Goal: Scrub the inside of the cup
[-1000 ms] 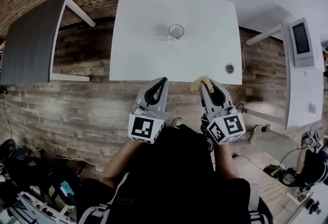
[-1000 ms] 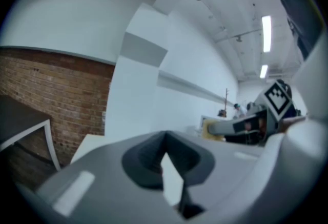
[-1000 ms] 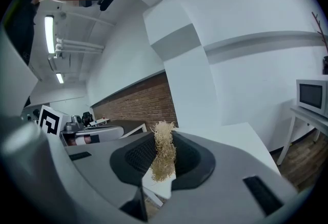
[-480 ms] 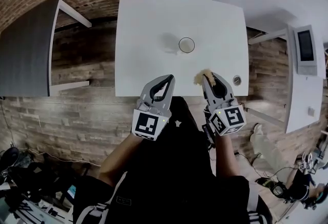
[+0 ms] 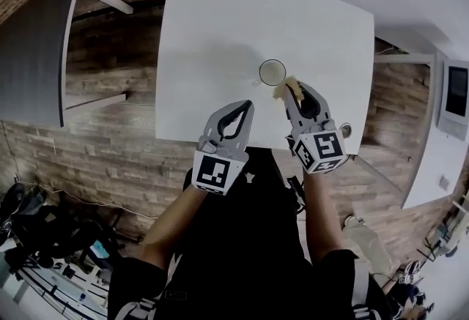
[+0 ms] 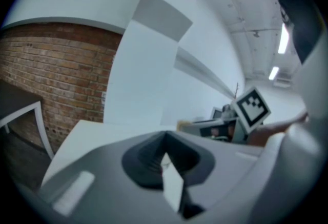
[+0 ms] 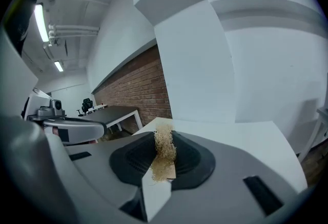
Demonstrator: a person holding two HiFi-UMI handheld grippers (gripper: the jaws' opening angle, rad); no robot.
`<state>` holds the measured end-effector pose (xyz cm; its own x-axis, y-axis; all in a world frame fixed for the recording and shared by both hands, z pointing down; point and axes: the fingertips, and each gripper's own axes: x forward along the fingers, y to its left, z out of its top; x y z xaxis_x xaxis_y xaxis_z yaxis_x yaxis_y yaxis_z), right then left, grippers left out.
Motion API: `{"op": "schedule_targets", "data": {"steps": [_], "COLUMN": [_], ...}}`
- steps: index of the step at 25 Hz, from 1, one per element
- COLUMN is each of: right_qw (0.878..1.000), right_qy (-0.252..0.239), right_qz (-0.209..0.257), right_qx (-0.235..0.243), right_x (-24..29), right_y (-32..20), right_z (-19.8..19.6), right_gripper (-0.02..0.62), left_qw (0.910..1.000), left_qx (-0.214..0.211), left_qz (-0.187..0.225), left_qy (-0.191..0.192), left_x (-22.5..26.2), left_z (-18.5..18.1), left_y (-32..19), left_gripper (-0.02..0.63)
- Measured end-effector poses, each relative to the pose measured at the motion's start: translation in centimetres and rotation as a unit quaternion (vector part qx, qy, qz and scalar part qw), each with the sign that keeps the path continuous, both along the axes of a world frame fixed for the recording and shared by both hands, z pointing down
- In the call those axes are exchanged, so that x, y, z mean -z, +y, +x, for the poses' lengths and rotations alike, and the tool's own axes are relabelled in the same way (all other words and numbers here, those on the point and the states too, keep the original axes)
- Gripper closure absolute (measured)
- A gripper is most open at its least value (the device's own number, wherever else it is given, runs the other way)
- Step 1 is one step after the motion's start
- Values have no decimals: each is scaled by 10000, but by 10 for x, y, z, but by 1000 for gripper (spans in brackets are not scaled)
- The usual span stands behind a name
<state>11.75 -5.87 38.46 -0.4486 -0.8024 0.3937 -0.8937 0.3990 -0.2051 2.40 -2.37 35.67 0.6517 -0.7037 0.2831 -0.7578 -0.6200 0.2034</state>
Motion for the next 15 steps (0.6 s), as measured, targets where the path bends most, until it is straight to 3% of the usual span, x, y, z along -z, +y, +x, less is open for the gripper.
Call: {"op": "schedule_targets", "data": {"steps": [5,10,13,14,15], "right_qw": [9996,9991,9989,9988,9986], "right_qy": [107,111,92,91,99], "right_qz": [-169,-139,-198,-234,-272], "right_qx": [223,375,409,427,451], "right_x": [-22,-37,-44,-46,-49], "right_y": [-2,-18,-23,-24,-24], "right_z": [-16,-21,-22,-22,-23], "right_gripper": [522,522,522,522,522], "left_qw": [9986,9943,9910,9899,9884], "left_qx": [-46,-263,-536,-684,-823], "left_qz": [-386,-199,-350,-419,-461], "left_qy": [-363,-1017,-1174,-1165,-1189], "left_x": [-51,-96,-115,-120,-125], "left_z": [5,14,23,27,30], "left_y": [4,-8,-6,-4,-2], "left_gripper": [603,603,601,596,549]}}
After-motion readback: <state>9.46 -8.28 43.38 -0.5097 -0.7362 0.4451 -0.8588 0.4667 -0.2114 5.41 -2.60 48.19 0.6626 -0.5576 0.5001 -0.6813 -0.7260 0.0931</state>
